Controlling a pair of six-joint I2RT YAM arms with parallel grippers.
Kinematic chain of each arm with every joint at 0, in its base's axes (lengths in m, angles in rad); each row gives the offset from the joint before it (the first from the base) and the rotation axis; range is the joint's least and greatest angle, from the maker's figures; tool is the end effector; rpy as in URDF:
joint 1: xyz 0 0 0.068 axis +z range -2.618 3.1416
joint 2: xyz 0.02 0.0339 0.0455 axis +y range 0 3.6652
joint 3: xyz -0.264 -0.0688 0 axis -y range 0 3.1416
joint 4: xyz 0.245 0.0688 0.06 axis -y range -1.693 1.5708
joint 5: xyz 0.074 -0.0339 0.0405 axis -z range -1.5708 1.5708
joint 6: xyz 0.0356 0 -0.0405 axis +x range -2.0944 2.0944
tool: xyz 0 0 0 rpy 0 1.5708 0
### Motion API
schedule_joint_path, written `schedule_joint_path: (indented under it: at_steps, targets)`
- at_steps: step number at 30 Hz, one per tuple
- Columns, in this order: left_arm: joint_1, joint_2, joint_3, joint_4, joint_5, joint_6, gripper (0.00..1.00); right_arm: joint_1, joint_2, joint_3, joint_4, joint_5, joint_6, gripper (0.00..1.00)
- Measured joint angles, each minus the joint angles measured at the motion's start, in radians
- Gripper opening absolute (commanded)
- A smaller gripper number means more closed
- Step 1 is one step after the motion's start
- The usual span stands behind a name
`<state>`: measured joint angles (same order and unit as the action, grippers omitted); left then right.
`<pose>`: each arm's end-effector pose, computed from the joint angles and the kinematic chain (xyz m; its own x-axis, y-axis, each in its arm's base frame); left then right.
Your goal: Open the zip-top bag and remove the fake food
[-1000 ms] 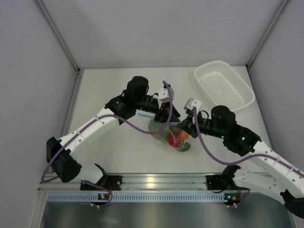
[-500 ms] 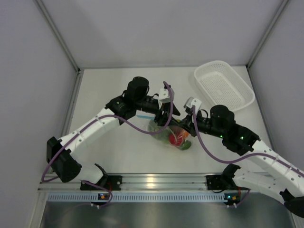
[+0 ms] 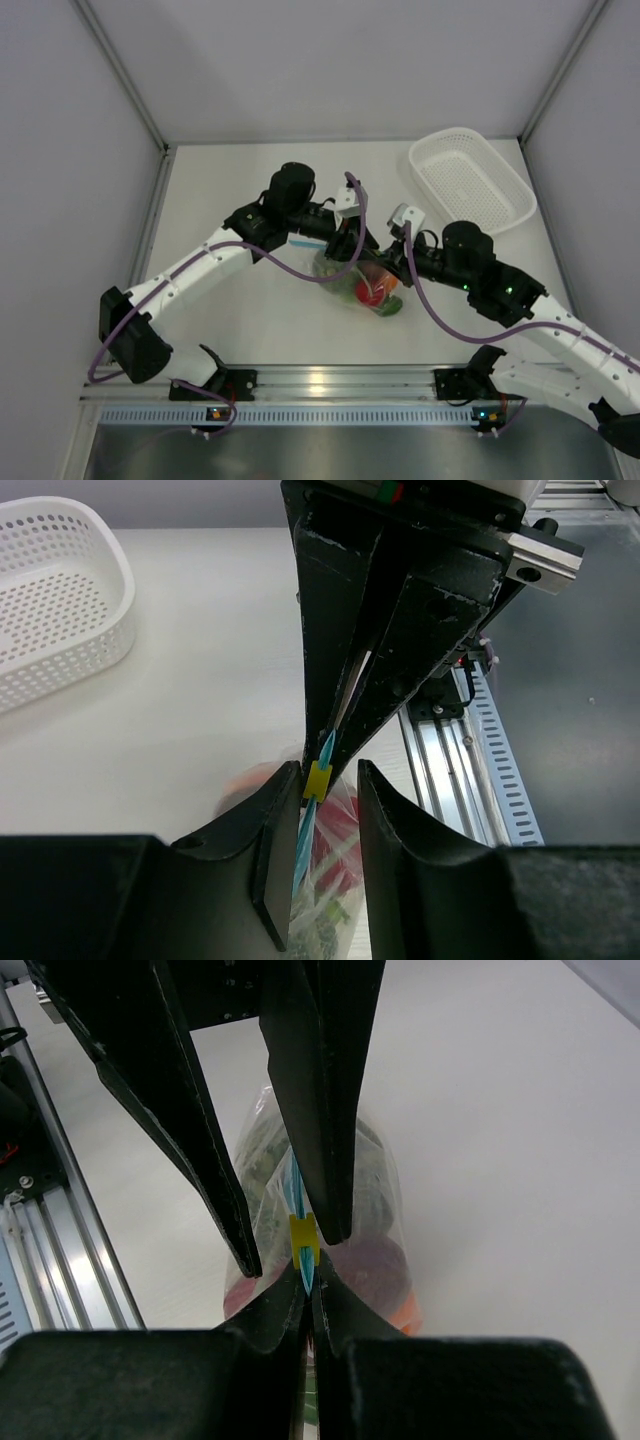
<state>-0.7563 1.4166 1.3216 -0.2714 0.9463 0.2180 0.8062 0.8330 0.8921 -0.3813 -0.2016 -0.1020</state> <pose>0.2112 -0.2389 0.3769 -0.0485 0.2196 -0.9744 0.9860 -0.1454 -0.0818 0.1241 0.1397 0.3487 -0.1327 -0.2824 -0.9501 -0.8565 0.5151 -0.0335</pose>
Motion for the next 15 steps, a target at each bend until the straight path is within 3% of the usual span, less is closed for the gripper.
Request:
schedule_joint_path:
  at_steps: [3,7,9,15]
  targets:
    - [0.000,0.004,-0.002,-0.001,0.000,0.000,0.30,0.000,-0.002,0.000,0.004,0.008,0.006,0.00]
    - [0.000,0.009,-0.002,0.000,-0.009,-0.002,0.14,0.000,-0.004,0.000,0.008,0.011,0.009,0.00]
    - [0.000,0.011,-0.002,0.000,-0.009,-0.005,0.01,0.000,-0.006,0.000,0.007,0.014,0.010,0.00]
    - [0.000,0.012,-0.002,0.002,-0.018,0.000,0.00,0.000,-0.013,-0.002,0.006,0.023,0.010,0.00]
